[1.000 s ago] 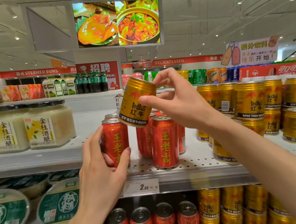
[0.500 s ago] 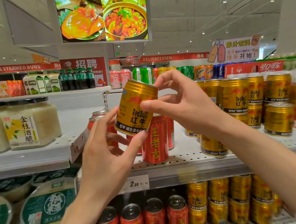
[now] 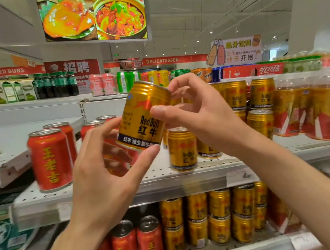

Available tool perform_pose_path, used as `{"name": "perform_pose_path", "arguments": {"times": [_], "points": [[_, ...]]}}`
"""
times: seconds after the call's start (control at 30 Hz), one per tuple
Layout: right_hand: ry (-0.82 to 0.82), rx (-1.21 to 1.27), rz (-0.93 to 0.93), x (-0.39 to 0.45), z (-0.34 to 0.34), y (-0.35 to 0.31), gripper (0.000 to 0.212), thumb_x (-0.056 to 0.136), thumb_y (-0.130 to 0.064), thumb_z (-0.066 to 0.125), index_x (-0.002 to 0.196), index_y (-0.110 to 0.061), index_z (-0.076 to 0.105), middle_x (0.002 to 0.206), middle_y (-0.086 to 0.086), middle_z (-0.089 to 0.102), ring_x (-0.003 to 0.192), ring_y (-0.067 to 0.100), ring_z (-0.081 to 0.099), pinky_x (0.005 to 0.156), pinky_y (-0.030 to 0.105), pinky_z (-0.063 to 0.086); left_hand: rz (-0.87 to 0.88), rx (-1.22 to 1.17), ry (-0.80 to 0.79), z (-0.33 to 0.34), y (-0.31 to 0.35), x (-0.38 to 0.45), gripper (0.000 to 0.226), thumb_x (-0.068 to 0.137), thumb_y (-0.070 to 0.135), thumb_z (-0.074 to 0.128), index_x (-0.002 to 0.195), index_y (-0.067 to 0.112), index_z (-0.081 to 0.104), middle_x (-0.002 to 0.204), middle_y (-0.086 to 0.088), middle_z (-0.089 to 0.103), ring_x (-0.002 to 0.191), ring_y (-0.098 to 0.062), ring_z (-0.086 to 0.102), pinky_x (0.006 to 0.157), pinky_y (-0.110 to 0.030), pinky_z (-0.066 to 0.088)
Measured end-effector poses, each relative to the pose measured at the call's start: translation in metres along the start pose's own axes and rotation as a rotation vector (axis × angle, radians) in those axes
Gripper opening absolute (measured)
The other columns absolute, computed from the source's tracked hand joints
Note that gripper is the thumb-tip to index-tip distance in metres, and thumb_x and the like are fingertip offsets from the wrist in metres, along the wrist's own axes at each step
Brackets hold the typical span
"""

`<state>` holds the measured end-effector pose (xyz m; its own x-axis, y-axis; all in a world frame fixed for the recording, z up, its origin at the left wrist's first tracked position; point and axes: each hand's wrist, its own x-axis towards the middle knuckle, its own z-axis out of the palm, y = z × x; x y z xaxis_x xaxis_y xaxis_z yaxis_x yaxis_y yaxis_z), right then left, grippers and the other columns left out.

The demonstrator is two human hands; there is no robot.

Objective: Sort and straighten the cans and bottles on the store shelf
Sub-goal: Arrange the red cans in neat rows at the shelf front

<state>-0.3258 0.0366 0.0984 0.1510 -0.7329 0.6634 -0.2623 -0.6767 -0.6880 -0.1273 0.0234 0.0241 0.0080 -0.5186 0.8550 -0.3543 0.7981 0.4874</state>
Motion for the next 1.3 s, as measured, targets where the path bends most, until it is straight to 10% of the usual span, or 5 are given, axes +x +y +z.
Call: {"name": "perform_pose_path", "arguments": {"times": [0.3,0.47,0.63,0.83,1.3], "points": [[0.034,0.020,0.040,-0.038,-0.119,0.022,0.037,0.084,-0.024,0.077,0.108,-0.018,0.050,0.112,0.013,0.067,0.093,0.028,0.076,0.072,0.048,0.064,0.002,0.017,-0.049,0.120,0.050,-0.010,0.065,0.073,0.065,0.071,0.128,0.034,0.055,0.109,0.010,0.062,0.081,-0.014,0.065,0.059,-0.030,0.054],[0.099,-0.109,0.067,-0.047,-0.161,0.041,0.040,0.085,-0.026,0.078,0.112,-0.017,0.051,0.113,0.005,0.065,0.093,0.021,0.074,0.067,0.040,0.065,0.057,0.265,-0.020,0.151,0.049,-0.010,0.079,0.075,0.069,0.064,0.137,0.022,0.055,0.126,0.004,0.047,0.118,-0.008,0.045,0.098,-0.006,0.032],[0.135,-0.382,0.106,-0.053,-0.177,0.074,0.041,0.084,-0.039,0.078,0.111,-0.027,0.050,0.112,-0.010,0.062,0.094,0.010,0.068,0.072,0.031,0.062,-0.152,0.318,0.019,0.147,0.028,-0.010,0.104,0.072,0.070,0.071,0.153,0.019,0.029,0.154,-0.005,0.031,0.143,-0.019,0.030,0.119,-0.039,0.028],[0.099,-0.548,0.127,-0.054,-0.156,0.111,0.042,0.084,-0.047,0.077,0.111,-0.032,0.048,0.112,-0.015,0.061,0.102,0.009,0.063,0.088,0.039,0.058,-0.424,0.161,-0.155,0.146,0.011,0.002,0.126,0.053,0.080,0.078,0.148,0.053,-0.001,0.159,0.004,0.034,0.140,-0.021,0.043,0.114,-0.053,0.038],[0.164,-0.756,0.000,-0.052,-0.155,0.122,0.042,0.084,-0.049,0.075,0.113,-0.030,0.053,0.107,-0.013,0.061,0.097,0.006,0.060,0.084,0.033,0.056,-0.340,0.208,-0.144,0.169,0.005,0.007,0.113,0.071,0.057,0.081,0.153,0.035,0.006,0.152,0.003,0.046,0.134,-0.019,0.049,0.103,-0.034,0.041]]}}
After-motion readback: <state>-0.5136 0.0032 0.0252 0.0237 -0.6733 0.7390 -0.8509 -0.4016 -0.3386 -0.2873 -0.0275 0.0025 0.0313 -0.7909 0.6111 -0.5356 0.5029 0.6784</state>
